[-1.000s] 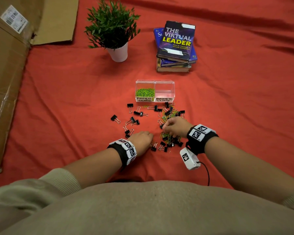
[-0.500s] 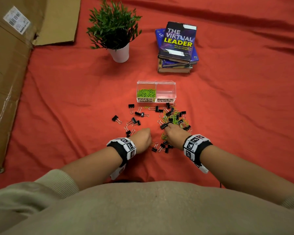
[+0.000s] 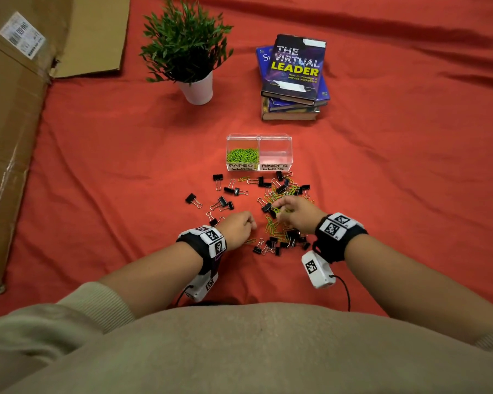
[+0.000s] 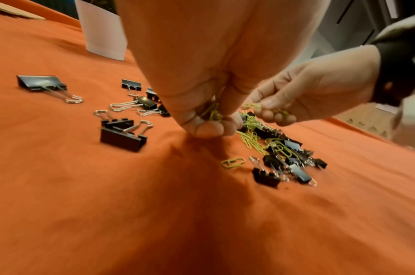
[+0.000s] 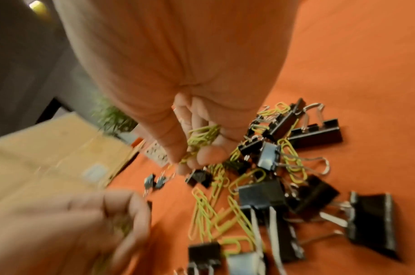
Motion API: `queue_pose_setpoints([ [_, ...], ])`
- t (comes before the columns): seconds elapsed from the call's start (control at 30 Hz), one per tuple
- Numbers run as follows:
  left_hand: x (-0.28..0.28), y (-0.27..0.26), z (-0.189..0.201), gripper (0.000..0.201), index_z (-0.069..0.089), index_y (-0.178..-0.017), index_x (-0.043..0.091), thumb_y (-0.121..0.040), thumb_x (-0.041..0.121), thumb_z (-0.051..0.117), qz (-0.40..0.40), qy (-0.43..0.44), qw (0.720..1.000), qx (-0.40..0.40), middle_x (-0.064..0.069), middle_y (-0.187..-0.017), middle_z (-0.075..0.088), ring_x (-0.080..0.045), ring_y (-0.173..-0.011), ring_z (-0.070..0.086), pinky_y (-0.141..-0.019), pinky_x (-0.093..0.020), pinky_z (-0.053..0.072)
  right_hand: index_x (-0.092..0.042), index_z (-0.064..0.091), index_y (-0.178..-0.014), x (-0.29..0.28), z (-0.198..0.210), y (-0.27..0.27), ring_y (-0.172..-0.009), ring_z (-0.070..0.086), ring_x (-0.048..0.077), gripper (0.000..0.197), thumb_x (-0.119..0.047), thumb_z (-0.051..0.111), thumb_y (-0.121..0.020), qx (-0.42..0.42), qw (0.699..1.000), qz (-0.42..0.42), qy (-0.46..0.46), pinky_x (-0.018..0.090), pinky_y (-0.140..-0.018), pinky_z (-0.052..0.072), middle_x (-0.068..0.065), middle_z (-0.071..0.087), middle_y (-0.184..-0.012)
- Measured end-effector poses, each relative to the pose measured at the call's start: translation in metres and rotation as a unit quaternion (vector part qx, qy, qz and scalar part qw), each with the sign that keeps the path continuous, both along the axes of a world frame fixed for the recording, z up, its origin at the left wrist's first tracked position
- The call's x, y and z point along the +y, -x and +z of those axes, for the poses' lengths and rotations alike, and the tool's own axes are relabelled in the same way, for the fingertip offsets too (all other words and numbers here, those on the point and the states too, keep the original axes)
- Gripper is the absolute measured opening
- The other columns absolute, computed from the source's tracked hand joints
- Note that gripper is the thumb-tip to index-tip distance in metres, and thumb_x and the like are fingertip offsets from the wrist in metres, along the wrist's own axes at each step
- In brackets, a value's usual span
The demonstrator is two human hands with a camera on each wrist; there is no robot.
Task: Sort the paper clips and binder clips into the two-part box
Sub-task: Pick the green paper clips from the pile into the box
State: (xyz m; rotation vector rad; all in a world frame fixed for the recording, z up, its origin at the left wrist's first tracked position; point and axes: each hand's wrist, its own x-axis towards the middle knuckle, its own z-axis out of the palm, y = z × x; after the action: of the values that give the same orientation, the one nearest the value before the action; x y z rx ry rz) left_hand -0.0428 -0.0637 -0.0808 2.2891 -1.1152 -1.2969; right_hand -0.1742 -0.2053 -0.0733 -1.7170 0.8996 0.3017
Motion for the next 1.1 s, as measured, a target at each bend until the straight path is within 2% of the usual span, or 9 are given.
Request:
queue_pose_setpoints([
  [0.17,0.007,0.007,-0.007,0.019,0.057,-0.100,0.013,-0.090,0.028,0.053,-0.131,0.010,0.984,-0.117,-0.010,-0.104,0.065,-0.029,-0.099,0.060,-0.080,-0.032,0.045,-0.010,0.060,-0.092,-0.010,0.009,-0.004,-0.060,0.053,0.017,0.017,0.000,0.047,-0.091,-0.037,0.977,-0.121,-0.169,0.025,-0.054,0.044,0.008,0.060,-0.073],
  [0.3,0.011,0.008,-0.009,0.021,0.053,-0.110,0.009,-0.091,0.017,0.051,-0.217,-0.006,0.963,-0.161,-0.013,-0.117,0.059,-0.031,-0.109,0.057,-0.087,-0.037,0.045,-0.014,0.059,-0.078,-0.006,0.009,-0.009,-0.059,0.055,0.015,0.013,-0.009,0.056,-0.089,-0.013,0.993,-0.066,-0.092,0.024,-0.053,0.045,0.004,0.061,-0.070],
  [0.43,0.011,0.009,-0.009,0.023,0.051,-0.112,0.006,-0.092,0.016,0.048,-0.222,-0.018,0.962,-0.160,-0.015,-0.118,0.058,-0.033,-0.109,0.057,-0.088,-0.039,0.046,-0.015,0.060,-0.084,0.003,0.004,-0.013,-0.055,0.049,0.012,0.018,-0.010,0.044,-0.091,0.049,0.996,0.048,0.054,0.025,-0.051,0.039,0.000,0.060,-0.070],
  [0.53,0.010,0.010,-0.008,0.025,0.051,-0.112,0.005,-0.091,0.019,0.049,-0.223,-0.025,0.961,-0.160,-0.016,-0.118,0.057,-0.034,-0.108,0.057,-0.088,-0.039,0.046,-0.011,0.062,-0.093,0.007,0.003,-0.009,-0.068,0.055,0.014,0.016,-0.019,0.049,-0.091,0.076,0.963,0.177,0.187,0.027,-0.062,0.042,0.002,0.064,-0.084],
  [0.7,0.004,0.004,-0.004,0.021,0.050,-0.107,0.004,-0.091,0.018,0.050,-0.160,0.008,0.981,-0.111,-0.017,-0.110,0.058,-0.033,-0.102,0.056,-0.082,-0.035,0.042,-0.012,0.059,-0.096,0.013,-0.003,-0.002,-0.091,0.060,0.025,0.017,-0.022,0.058,-0.084,0.118,0.914,0.297,0.250,0.037,-0.077,0.052,0.007,0.063,-0.098],
  [0.83,-0.009,0.000,0.008,0.007,0.047,-0.097,0.012,-0.090,0.010,0.049,-0.084,0.060,0.993,-0.049,-0.008,-0.085,0.057,-0.026,-0.078,0.053,-0.066,-0.026,0.034,-0.009,0.059,-0.101,0.019,-0.004,-0.003,-0.095,0.060,0.028,0.017,-0.014,0.052,-0.086,0.143,0.895,0.330,0.265,0.039,-0.081,0.053,0.009,0.063,-0.102],
  [0.93,-0.020,-0.001,0.010,0.018,0.050,-0.106,0.011,-0.090,0.007,0.044,-0.060,0.070,0.995,-0.026,0.006,-0.072,0.047,-0.020,-0.072,0.047,-0.065,-0.026,0.034,-0.009,0.059,-0.100,0.019,-0.005,-0.004,-0.093,0.062,0.028,0.015,-0.014,0.051,-0.087,0.158,0.891,0.337,0.260,0.041,-0.080,0.054,0.009,0.064,-0.100],
  [1.0,-0.025,0.001,0.009,0.024,0.053,-0.111,0.013,-0.092,0.009,0.040,-0.073,0.052,0.995,-0.033,0.003,-0.078,0.053,-0.020,-0.073,0.049,-0.066,-0.027,0.036,-0.007,0.060,-0.097,0.018,-0.004,-0.004,-0.090,0.063,0.028,0.015,-0.015,0.051,-0.088,0.161,0.895,0.339,0.241,0.040,-0.079,0.055,0.010,0.065,-0.096],
  [1.1,-0.031,0.005,0.008,0.022,0.057,-0.106,0.012,-0.093,0.012,0.039,-0.106,0.044,0.992,-0.056,-0.008,-0.102,0.062,-0.025,-0.093,0.057,-0.077,-0.031,0.042,-0.011,0.058,-0.084,0.013,0.000,0.001,-0.077,0.059,0.023,0.006,-0.015,0.053,-0.084,0.118,0.932,0.277,0.202,0.035,-0.070,0.051,0.008,0.063,-0.083],
])
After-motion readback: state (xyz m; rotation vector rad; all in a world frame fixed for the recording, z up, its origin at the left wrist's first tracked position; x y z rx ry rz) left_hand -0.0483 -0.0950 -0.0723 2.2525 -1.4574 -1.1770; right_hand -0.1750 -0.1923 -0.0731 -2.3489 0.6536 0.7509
